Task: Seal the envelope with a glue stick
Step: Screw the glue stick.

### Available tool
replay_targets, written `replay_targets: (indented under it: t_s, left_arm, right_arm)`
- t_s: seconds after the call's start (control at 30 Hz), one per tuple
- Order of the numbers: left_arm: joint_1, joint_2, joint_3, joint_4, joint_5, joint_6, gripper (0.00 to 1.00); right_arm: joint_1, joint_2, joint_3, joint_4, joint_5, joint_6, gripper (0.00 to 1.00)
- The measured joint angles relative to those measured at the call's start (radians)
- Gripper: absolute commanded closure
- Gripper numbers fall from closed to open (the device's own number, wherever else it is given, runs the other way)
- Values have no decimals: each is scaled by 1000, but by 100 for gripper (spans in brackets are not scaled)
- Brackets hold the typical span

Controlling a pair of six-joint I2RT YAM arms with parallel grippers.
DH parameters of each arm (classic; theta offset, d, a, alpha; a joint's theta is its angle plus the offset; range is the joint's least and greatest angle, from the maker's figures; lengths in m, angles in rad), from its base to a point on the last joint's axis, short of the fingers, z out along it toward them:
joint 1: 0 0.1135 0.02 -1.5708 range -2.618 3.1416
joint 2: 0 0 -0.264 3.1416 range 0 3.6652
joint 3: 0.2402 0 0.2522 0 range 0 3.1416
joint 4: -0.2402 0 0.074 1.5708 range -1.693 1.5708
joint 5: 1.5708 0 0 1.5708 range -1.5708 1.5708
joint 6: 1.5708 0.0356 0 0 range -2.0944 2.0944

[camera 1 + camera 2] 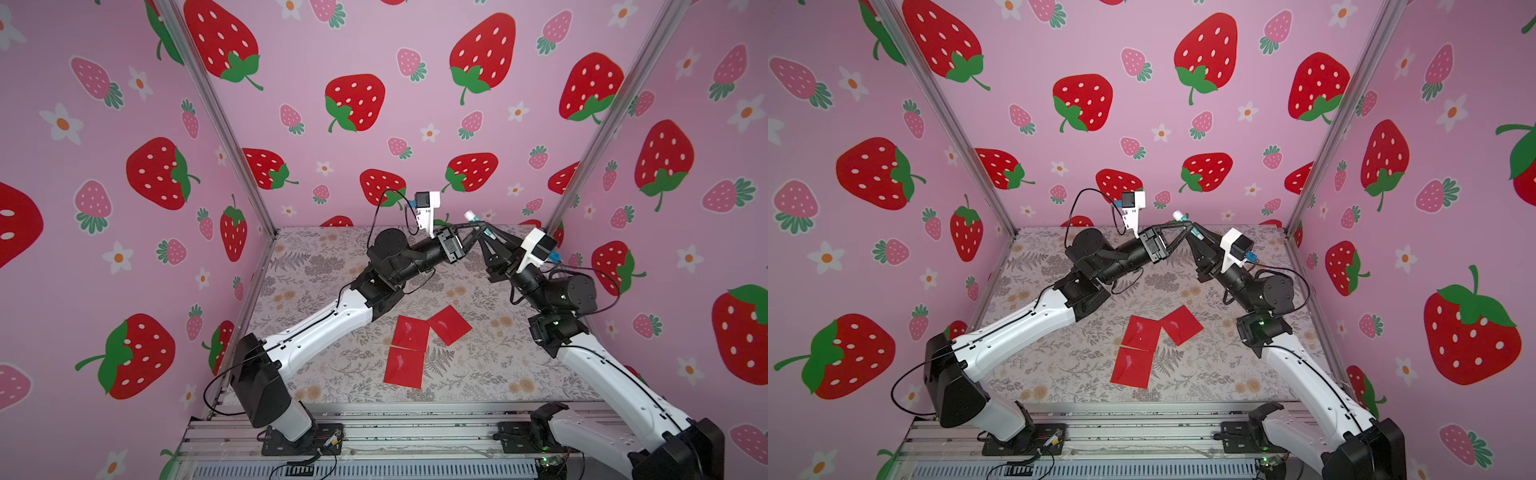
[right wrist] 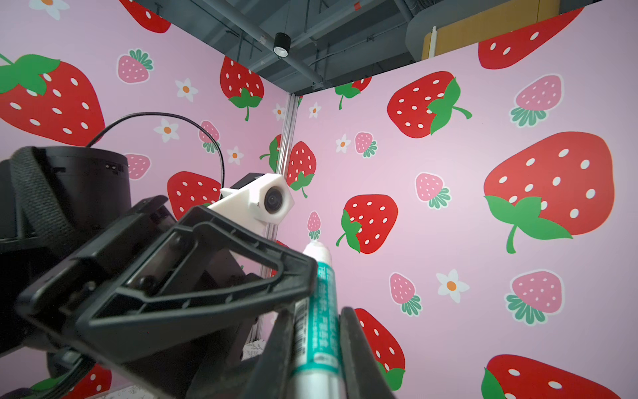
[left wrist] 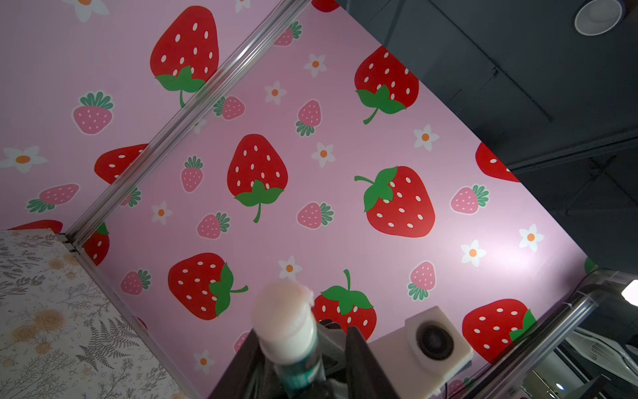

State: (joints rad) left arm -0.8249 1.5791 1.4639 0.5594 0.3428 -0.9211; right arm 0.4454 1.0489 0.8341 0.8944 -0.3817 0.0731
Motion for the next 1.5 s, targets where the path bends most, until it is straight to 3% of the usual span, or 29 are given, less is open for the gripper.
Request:
replay_targets:
  t_s: [0.33, 0.47, 0.53, 0.8, 1.0, 1.1, 1.5]
  left_arm:
    - [2, 0, 1, 4, -2, -6, 87]
    - [0, 0, 1, 2, 6, 8, 89]
    - [0, 0, 1, 5, 7, 13, 91]
    - [0, -11, 0, 12, 6, 32, 91]
    - [0, -13, 0, 13, 8, 34, 92]
    - [0, -13, 0, 13, 7, 34, 92]
    - [0, -13, 0, 11, 6, 34, 92]
  right_arm:
    - [12, -6, -7, -1, 8, -48, 99]
    - [21, -33, -13, -40, 23, -52, 64]
    - [26, -55, -31, -58, 34, -47, 57]
    - [47, -111, -61, -111, 74, -40, 63]
    - [53, -111, -61, -114, 99, -34, 75]
    - [54, -110, -61, -114, 105, -30, 67]
    - [63, -108, -58, -114, 126, -32, 70]
